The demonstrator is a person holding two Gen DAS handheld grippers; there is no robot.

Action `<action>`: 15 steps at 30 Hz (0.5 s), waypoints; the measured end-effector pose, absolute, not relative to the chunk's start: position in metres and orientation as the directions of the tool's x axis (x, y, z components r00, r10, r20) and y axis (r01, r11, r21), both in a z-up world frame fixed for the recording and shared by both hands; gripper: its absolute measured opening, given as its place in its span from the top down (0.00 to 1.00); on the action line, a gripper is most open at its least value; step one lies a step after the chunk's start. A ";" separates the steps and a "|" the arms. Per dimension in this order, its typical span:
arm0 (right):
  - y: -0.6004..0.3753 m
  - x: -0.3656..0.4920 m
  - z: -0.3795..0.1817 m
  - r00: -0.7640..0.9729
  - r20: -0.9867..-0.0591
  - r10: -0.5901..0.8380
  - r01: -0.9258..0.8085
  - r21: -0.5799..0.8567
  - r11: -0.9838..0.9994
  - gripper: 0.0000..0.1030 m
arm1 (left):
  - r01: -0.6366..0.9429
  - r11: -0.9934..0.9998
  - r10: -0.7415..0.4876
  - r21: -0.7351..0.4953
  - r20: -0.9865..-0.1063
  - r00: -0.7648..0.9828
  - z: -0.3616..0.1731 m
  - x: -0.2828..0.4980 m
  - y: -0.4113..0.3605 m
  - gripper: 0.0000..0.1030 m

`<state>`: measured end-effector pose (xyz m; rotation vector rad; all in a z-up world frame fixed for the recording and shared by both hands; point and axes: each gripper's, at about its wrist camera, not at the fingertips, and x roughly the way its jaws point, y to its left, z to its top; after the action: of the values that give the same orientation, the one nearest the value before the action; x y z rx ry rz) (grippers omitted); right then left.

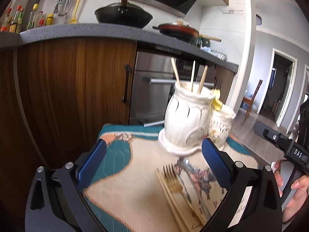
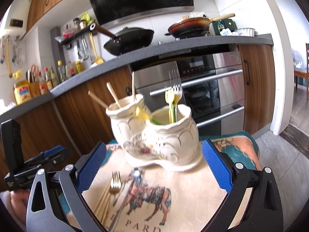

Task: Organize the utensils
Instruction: 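Open both tools and pull them back over the placemat, then grasp another wooden chopstick with the left tool while the right tool grasps a gold fork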

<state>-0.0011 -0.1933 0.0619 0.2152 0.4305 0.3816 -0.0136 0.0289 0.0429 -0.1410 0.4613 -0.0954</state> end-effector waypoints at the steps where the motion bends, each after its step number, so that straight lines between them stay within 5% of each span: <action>1: -0.193 -0.003 0.060 0.836 -0.372 0.403 -0.313 0.279 0.908 0.05 | 0.057 0.986 -0.122 -0.155 -0.446 0.887 0.040 -0.015 0.029 0.06; 15: -0.198 0.008 0.037 0.790 -0.481 0.380 -0.252 0.310 0.917 0.05 | -0.069 0.995 0.011 -0.073 -0.601 0.799 0.009 -0.018 0.039 0.06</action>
<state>0.0079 -0.1977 0.0373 0.2353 0.5655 0.3433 -0.0180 0.0387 0.0095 -0.0924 0.6443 0.0428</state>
